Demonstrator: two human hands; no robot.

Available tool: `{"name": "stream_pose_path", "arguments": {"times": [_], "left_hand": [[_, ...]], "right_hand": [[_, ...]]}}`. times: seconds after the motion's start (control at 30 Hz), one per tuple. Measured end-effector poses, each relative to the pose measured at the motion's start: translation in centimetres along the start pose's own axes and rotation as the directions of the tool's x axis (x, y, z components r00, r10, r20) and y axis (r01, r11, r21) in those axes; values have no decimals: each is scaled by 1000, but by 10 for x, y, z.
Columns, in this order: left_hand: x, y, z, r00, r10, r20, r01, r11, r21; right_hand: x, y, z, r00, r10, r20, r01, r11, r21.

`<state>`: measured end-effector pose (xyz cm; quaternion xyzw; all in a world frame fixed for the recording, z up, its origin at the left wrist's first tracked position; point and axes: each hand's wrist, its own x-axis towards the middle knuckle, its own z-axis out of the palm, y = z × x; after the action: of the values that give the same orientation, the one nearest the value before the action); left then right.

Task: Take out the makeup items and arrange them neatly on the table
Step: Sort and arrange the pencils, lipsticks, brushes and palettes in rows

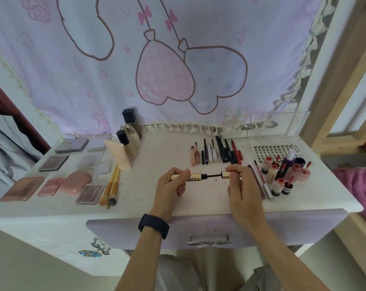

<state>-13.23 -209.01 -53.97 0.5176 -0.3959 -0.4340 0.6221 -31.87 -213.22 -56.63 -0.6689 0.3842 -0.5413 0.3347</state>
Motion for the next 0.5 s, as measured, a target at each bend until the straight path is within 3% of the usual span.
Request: {"name": "stream_pose_path", "arguments": {"times": [0.27, 0.5], "left_hand": [[1, -1, -2, 999, 10, -40, -9, 1000, 9], [3, -2, -2, 999, -1, -49, -1, 1000, -28]], "right_hand": [[-4, -9, 2, 992, -112, -63, 106, 990, -88], [-5, -10, 2, 989, -125, -76, 116, 987, -113]]}}
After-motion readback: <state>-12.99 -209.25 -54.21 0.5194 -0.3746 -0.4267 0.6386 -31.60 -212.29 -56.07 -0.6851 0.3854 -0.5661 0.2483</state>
